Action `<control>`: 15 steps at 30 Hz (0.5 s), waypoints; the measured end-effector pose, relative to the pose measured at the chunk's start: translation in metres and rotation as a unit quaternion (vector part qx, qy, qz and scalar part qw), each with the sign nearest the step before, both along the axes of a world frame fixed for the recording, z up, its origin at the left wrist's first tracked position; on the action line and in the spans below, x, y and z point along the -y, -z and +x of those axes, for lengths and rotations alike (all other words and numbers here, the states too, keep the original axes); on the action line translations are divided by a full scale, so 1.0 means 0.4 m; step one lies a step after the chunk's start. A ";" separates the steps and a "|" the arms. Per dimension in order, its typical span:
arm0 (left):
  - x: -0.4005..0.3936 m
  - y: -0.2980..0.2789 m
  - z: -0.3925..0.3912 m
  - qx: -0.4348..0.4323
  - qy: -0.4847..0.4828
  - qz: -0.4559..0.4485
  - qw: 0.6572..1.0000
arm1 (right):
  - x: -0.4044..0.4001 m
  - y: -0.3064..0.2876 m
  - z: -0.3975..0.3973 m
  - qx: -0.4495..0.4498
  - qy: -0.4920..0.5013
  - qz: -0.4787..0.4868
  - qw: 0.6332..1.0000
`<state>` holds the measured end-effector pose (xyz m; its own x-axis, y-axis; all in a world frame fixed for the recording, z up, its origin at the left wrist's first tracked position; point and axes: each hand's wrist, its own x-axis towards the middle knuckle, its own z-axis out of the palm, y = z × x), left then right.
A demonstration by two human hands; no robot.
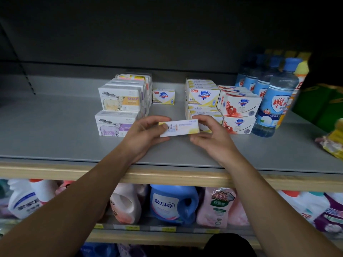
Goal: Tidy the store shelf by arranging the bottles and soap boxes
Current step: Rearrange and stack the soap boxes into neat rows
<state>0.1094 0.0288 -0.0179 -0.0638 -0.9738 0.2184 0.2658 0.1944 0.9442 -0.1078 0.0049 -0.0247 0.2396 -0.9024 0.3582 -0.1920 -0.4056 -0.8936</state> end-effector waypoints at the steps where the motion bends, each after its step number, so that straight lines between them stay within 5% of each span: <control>1: -0.002 -0.002 -0.002 -0.004 -0.003 0.008 1.000 | 0.000 0.000 0.003 -0.001 0.013 -0.005 1.000; 7: -0.007 0.011 -0.021 0.261 -0.156 -0.115 0.946 | -0.003 -0.002 0.011 -0.029 0.079 -0.010 0.996; 15: -0.017 0.004 -0.026 0.379 -0.184 -0.141 0.896 | -0.022 -0.033 0.008 -0.043 0.154 -0.071 0.984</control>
